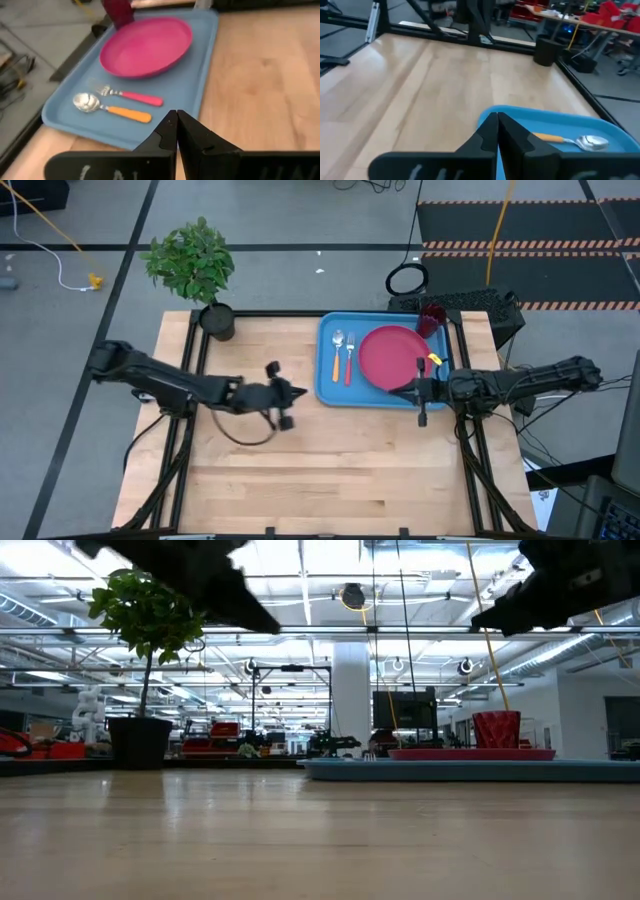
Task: Pick and place plate/cup/fork/spoon on tray
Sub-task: Return to Home Position
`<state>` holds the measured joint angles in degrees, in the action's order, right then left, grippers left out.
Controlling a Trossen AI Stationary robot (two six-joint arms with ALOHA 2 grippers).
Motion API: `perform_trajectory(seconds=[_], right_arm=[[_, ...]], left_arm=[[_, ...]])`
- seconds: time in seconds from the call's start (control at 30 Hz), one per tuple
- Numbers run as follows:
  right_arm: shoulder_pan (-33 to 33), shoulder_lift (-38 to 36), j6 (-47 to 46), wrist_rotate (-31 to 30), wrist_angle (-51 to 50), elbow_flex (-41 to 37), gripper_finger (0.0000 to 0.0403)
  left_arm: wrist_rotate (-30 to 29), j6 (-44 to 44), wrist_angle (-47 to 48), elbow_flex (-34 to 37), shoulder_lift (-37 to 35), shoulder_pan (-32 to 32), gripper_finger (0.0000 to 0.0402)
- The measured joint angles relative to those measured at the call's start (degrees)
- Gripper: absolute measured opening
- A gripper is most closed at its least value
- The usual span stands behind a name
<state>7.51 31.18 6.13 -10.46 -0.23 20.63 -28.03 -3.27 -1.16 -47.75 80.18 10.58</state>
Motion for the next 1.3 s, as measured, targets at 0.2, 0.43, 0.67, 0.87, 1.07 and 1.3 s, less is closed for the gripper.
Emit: perform_trajectory(seconds=[0.2, 0.43, 0.67, 0.87, 1.07, 1.3], right_arm=[[0.0, -3.7, -0.2, -1.7, 0.5, -3.6, 0.0], [-0.1, -9.2, 2.4, -1.7, 5.6, -9.6, 0.0], [-2.1, -12.9, 2.1, -1.5, 6.8, -12.7, 0.0], [-2.3, -15.3, 0.2, -1.3, 6.9, -15.6, 0.0], [-2.3, -18.3, -0.1, -1.5, 6.9, -18.0, 0.0], [-2.3, -21.3, -0.5, -1.5, 6.3, -18.4, 0.0]], left_arm=[[5.5, 3.7, -10.2, 15.2, -14.7, -0.8, 0.001], [7.7, 4.3, -21.7, 29.8, -27.3, -0.9, 0.001], [8.7, 4.8, -25.9, 37.6, -36.5, -0.9, 0.001], [8.7, 6.7, -27.6, 42.0, -41.2, -1.7, 0.001], [9.4, 7.1, -30.0, 45.6, -44.1, -3.3, 0.001], [10.6, 6.1, -30.2, 47.2, -45.9, -4.1, 0.001]])
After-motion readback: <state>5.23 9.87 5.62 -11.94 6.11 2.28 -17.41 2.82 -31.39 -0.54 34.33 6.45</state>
